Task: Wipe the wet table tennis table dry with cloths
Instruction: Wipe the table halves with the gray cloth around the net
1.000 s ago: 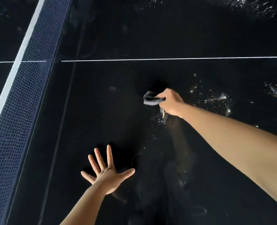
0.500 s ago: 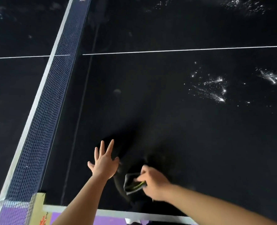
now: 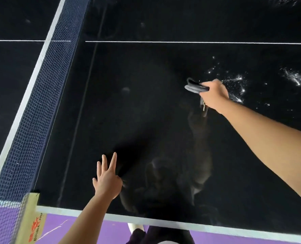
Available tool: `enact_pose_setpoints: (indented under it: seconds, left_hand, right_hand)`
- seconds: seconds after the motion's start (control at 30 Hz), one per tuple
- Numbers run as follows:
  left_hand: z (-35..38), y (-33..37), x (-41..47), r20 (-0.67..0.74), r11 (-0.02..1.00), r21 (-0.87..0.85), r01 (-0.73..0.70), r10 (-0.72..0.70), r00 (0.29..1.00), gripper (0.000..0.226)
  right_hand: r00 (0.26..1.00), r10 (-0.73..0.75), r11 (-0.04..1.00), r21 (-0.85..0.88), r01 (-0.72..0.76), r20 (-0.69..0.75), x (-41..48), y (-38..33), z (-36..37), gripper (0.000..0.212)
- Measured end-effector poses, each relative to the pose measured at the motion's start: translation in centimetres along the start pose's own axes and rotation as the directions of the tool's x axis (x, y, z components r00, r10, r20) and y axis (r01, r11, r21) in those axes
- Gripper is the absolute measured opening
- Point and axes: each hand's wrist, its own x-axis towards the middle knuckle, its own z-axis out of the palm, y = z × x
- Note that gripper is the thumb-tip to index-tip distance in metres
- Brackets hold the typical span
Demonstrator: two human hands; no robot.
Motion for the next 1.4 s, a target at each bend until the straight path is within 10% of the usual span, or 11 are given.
enact_pose_setpoints:
  seconds: [0.2, 0.43, 0.63, 0.83, 0.93, 1.03, 1.2, 1.4]
  left_hand:
    - [0.1, -1.3, -1.3, -0.004, 0.996, 0.039, -0.078, 0.078, 0.997, 0.098]
    - [1.3, -5.1, -3.4, -0.077, 0.976, -0.098, -0.196, 0.189, 0.979, 0.094]
    - [2.5, -9.9, -5.9, -0.109, 0.962, -0.095, -0.257, 0.246, 0.963, 0.088]
    - [5.2, -13.0, -8.7, -0.141, 0.947, -0.175, -0.271, 0.249, 0.958, 0.078]
    - [7.6, -12.0, -11.3, -0.185, 0.917, -0.326, -0.231, 0.177, 0.967, 0.071]
    - [9.7, -8.6, -13.9, -0.216, 0.84, -0.421, -0.342, 0.273, 0.937, 0.056]
    - [9.3, 0.9, -18.9, 0.141, 0.665, -0.66, -0.351, 0.568, 0.811, 0.021]
    - [8.8, 9.1, -16.2, 0.09, 0.658, -0.654, -0.373, 0.557, 0.826, 0.026]
  right_hand:
    - [0.99, 0.129, 0.99, 0.045, -0.132, 0.055, -1.8, 3.4, 4.0, 0.049]
    - [0.956, -0.111, 0.993, -0.001, 0.115, 0.272, -21.9, 0.5, 12.0, 0.036]
    - [0.79, -0.268, 0.948, 0.006, 0.317, 0.552, -39.6, -2.7, 19.6, 0.04]
    - [0.764, -0.121, 0.957, 0.279, -0.081, 0.634, -45.0, -2.1, 19.0, 0.008]
    - [0.833, 0.044, 0.772, 0.511, -0.378, 0.551, -45.7, 0.1, 13.9, 0.014]
    - [0.809, 0.183, 0.378, 0.72, -0.582, 0.558, -45.9, 3.1, 8.1, 0.02]
    - [0.862, 0.28, -0.017, 0.9, -0.436, 0.423, -45.0, 7.8, 1.3, 0.023]
    - [0.831, 0.278, -0.277, 0.869, -0.411, 0.481, -39.5, 12.2, -1.3, 0.037]
